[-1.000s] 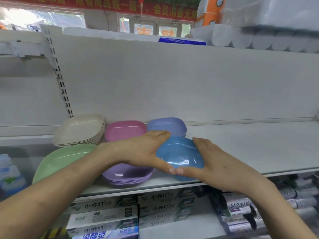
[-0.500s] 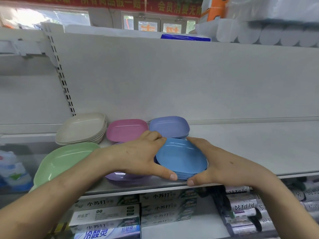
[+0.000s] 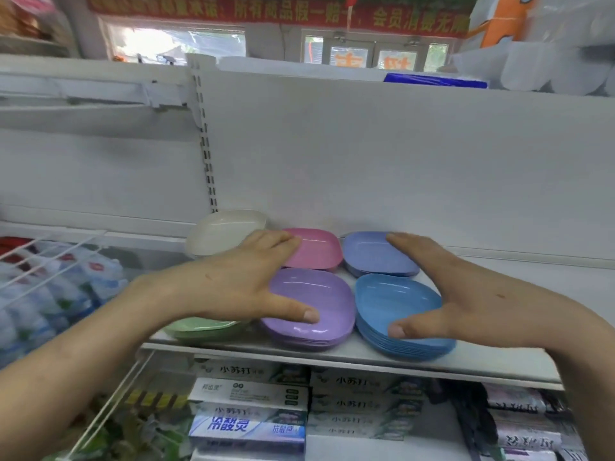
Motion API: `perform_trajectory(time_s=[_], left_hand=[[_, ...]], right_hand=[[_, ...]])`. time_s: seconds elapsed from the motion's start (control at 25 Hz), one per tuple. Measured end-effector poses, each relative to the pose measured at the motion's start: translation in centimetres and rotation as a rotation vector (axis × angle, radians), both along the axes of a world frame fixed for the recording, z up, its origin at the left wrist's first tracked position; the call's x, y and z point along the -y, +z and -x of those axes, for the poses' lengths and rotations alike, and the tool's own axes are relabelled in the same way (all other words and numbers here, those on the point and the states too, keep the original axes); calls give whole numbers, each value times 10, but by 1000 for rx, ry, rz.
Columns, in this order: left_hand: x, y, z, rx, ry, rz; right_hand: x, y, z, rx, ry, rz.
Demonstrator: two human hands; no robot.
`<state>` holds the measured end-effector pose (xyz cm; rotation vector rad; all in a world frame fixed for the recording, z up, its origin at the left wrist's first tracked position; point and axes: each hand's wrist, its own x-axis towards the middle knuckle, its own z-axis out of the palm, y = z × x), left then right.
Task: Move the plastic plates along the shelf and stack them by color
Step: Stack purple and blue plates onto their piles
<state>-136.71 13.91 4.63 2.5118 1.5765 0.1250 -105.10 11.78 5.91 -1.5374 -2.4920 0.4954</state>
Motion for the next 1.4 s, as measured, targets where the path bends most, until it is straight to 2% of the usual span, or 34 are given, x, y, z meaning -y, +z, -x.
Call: perform_trajectory(time_s=[0.2,0.32,0.76,0.96,1.12,1.28,1.4], left_hand=[[31,-15,93,-2,159,10],[46,-26,121,16,164,23],[24,-45,162,181,46,58],[16,-42,167,172,34,93],[22,-23,140,159,45,5],[23,-10,67,185,-77,-85],[17,-9,-15,198,-155,-118]], right_hand=[[-9,-7,114,49,201,-54],[-18,-20,168,47,266,-58],[-5,-45,217,0,137,-158],[-2,-54,214,-33,113,-177],[7,-48,189,-71,84,-237],[25,-38,126,-101,25,-314],[43,-36,44,-146,-95,-357]])
